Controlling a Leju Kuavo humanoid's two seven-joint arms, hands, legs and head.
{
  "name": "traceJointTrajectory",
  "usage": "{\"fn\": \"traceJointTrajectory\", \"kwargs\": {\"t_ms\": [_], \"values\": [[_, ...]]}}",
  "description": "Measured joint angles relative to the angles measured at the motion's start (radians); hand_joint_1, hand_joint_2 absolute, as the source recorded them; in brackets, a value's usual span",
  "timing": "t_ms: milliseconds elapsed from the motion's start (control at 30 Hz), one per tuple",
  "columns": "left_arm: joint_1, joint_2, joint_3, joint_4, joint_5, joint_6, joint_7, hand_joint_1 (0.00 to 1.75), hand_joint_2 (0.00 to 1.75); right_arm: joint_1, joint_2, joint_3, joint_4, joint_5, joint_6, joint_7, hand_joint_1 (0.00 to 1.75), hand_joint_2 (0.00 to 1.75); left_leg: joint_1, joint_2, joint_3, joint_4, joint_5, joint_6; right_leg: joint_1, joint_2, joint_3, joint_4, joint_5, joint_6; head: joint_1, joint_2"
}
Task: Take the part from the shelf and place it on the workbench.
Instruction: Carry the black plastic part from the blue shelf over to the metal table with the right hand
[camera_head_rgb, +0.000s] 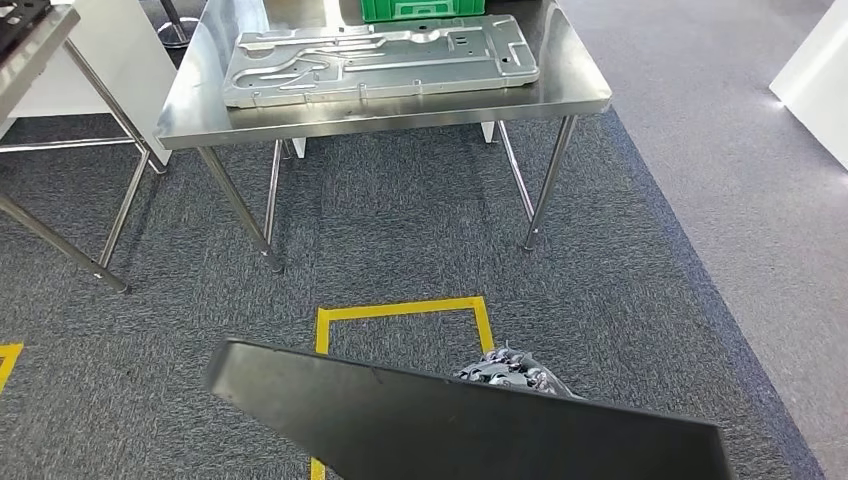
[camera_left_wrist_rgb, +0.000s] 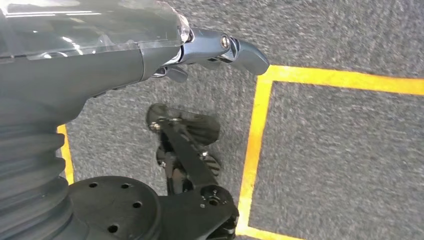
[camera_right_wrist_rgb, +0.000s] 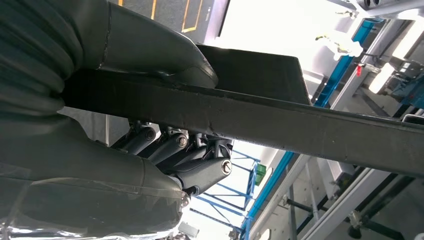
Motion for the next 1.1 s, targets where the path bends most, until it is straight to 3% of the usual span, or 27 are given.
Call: {"fn": "traceJointTrajectory", "kwargs": {"t_ms": [67,133,200,300,333,433,467,500,567,633,667,733,800,833,933,967,1000,1033,1100], "values": [[0.001,0.001,0.0,0.0,0.0,-0.001,-0.002,0.0,1.75,0.002,0.0,0.0,-0.004,0.002,0.0,0.0,1.61,1.75,-0.005,-0.001,0.033,-0.128,0.098,0.016,0.003,0.002,0.023,-0.001,-0.017,0.001,0.001,0.0],[0.001,0.003,0.0,0.0,-0.001,-0.002,-0.004,0.0,1.75,0.002,0.0,0.0,-0.007,0.004,0.0,0.0,1.61,1.75,-0.016,-0.002,0.056,-0.216,0.138,0.03,0.002,0.004,0.034,-0.002,-0.03,0.009,0.004,0.0],[0.001,0.006,0.0,0.0,-0.001,-0.002,-0.004,0.0,1.75,0.003,0.0,0.001,-0.008,0.005,0.0,0.001,1.61,1.75,-0.021,-0.003,0.063,-0.239,0.132,0.042,0.001,0.005,0.038,0.006,-0.03,0.023,0.005,0.0],[0.0,0.006,0.0,0.0,-0.001,-0.002,-0.004,0.0,1.75,0.001,0.0,0.001,-0.014,0.006,0.001,0.002,1.61,1.75,-0.011,-0.004,0.104,-0.261,0.139,0.055,0.001,0.003,0.035,0.052,-0.039,0.041,0.008,0.0],[-0.002,0.005,0.0,0.0,-0.001,-0.003,-0.004,0.0,1.75,0.0,0.0,0.001,-0.016,0.006,0.001,0.002,1.61,1.75,-0.008,-0.003,0.115,-0.265,0.137,0.056,-0.002,0.003,0.011,0.096,-0.057,0.046,0.01,0.0],[-0.003,0.005,0.0,0.0,-0.001,-0.003,-0.005,0.0,1.75,0.001,0.0,0.002,-0.018,0.006,0.002,0.002,1.61,1.75,-0.007,-0.004,0.132,-0.266,0.119,0.056,-0.015,0.0,-0.105,0.256,-0.123,0.063,0.014,0.0],[-0.002,0.005,0.0,0.0,-0.001,-0.003,-0.005,0.0,1.75,0.003,0.0,0.002,-0.018,0.006,0.003,0.002,1.61,1.75,-0.006,-0.005,0.14,-0.266,0.112,0.054,-0.019,-0.001,-0.128,0.269,-0.124,0.067,0.014,0.0],[0.0,0.004,0.0,0.0,-0.001,-0.003,-0.005,0.0,1.75,0.004,0.0,0.002,-0.018,0.006,0.003,0.002,1.61,1.75,-0.004,-0.006,0.151,-0.266,0.103,0.05,-0.022,-0.002,-0.133,0.248,-0.103,0.071,0.015,0.0],[0.002,0.003,0.0,0.0,0.0,-0.002,-0.005,0.0,1.75,0.004,0.0,0.002,-0.017,0.006,0.004,0.002,1.61,1.75,0.0,-0.007,0.175,-0.266,0.084,0.04,-0.028,-0.006,-0.103,0.126,-0.01,0.076,0.016,0.0],[-0.001,0.002,0.0,0.0,0.0,-0.002,-0.005,0.0,1.75,0.003,0.0,0.002,-0.016,0.006,0.007,0.002,1.61,1.75,0.002,-0.008,0.188,-0.267,0.067,0.027,-0.025,-0.011,-0.077,0.028,0.047,0.071,0.016,0.0],[-0.002,0.002,0.0,0.0,0.0,-0.002,-0.005,0.0,1.75,0.003,-0.001,0.003,-0.015,0.005,0.008,0.001,1.61,1.75,0.001,-0.008,0.192,-0.268,0.063,0.02,-0.022,-0.011,-0.075,0.01,0.055,0.063,0.016,0.0],[-0.004,0.001,0.0,0.0,0.001,-0.002,-0.005,0.0,1.75,0.003,-0.001,0.003,-0.015,0.004,0.01,0.001,1.61,1.75,0.001,-0.006,0.201,-0.266,0.06,0.006,-0.019,-0.008,-0.068,0.006,0.047,0.042,0.014,0.0],[-0.005,0.001,0.0,0.0,0.001,-0.002,-0.005,0.0,1.75,0.001,-0.001,0.003,-0.016,0.003,0.015,0.001,1.61,1.75,0.004,-0.006,0.192,-0.222,0.054,-0.002,-0.02,-0.006,-0.044,-0.001,0.039,0.026,0.012,0.0],[-0.006,0.001,0.0,0.0,0.001,-0.002,-0.005,0.0,1.75,0.0,-0.001,0.003,-0.017,0.003,0.017,0.001,1.61,1.75,0.005,-0.005,0.168,-0.175,0.042,-0.004,-0.02,-0.006,-0.031,-0.004,0.033,0.02,0.011,0.0],[-0.005,0.0,-0.001,0.0,0.001,-0.002,-0.005,0.0,1.75,0.0,0.0,0.003,-0.018,0.002,0.018,0.0,1.61,1.75,0.007,-0.005,0.048,0.004,-0.028,-0.009,-0.014,-0.005,-0.003,-0.005,0.009,0.009,0.009,0.0],[-0.003,0.0,-0.001,0.0,0.001,-0.002,-0.004,0.0,1.75,0.001,0.0,0.003,-0.018,0.002,0.018,0.0,1.61,1.75,0.006,-0.005,0.019,0.027,-0.039,-0.008,-0.011,-0.004,0.007,-0.005,0.0,0.008,0.009,0.0],[-0.001,0.0,-0.001,0.0,0.001,-0.002,-0.004,0.0,1.75,0.002,0.0,0.003,-0.018,0.002,0.018,0.0,1.61,1.75,0.006,-0.005,0.006,0.016,-0.028,-0.005,-0.009,-0.002,0.02,-0.005,-0.01,0.008,0.009,0.0],[0.0,0.0,-0.001,0.0,0.001,-0.002,-0.004,0.0,1.75,0.002,0.0,0.003,-0.018,0.002,0.018,0.0,1.61,1.75,0.005,-0.005,0.009,-0.029,0.006,0.0,-0.007,-0.001,0.034,-0.005,-0.02,0.008,0.009,0.0],[0.001,0.002,-0.001,0.0,0.002,-0.002,-0.003,0.0,1.75,0.004,0.0,0.003,-0.018,0.003,0.019,0.001,1.61,1.75,-0.002,-0.006,0.036,-0.151,0.102,0.014,-0.004,0.0,0.061,-0.006,-0.04,0.012,0.011,0.0]]}}
